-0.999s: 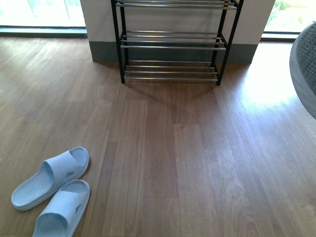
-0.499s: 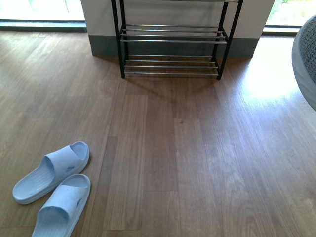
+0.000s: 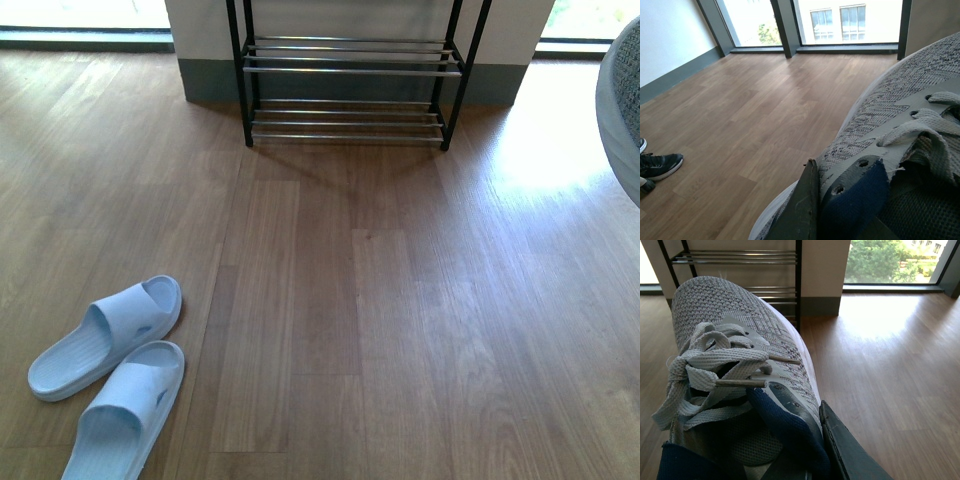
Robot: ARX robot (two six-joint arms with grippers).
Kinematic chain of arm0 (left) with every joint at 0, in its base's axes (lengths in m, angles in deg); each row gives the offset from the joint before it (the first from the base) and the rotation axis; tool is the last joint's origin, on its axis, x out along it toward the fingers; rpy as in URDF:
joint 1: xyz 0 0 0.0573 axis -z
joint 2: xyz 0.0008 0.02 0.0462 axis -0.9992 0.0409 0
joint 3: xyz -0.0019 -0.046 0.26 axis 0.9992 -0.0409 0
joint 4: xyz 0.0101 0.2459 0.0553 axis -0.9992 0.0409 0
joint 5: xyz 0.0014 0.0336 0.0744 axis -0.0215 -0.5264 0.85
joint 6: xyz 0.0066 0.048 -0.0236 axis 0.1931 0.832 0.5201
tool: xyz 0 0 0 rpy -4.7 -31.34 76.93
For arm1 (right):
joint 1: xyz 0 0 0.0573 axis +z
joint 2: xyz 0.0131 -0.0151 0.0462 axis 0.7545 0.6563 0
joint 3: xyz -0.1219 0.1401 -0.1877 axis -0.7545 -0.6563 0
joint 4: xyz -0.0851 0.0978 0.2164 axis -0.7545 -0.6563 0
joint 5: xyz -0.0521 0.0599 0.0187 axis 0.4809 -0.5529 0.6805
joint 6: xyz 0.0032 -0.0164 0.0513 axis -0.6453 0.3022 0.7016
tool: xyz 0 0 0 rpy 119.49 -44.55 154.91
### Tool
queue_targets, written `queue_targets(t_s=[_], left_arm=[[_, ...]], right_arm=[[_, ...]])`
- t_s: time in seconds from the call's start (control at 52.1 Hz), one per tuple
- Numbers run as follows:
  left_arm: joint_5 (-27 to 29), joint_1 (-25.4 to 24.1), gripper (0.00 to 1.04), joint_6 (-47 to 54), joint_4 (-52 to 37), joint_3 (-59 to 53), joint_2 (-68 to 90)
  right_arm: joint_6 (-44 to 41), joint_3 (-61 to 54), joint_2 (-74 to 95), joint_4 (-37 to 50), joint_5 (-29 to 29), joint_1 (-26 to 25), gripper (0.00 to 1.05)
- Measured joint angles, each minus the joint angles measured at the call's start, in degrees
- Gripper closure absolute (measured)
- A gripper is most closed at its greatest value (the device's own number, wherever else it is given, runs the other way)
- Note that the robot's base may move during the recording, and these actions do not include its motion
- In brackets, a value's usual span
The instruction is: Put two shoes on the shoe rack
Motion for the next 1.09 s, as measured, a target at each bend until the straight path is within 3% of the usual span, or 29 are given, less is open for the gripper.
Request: queue_targets(t_s=[1.095], left_arm=[[-0.24, -0.11, 1.03, 0.07, -0.04, -0.31, -0.22]], right_arm=[[0.07, 0.02, -0.24, 0.0, 0.59, 0.02, 1.03]])
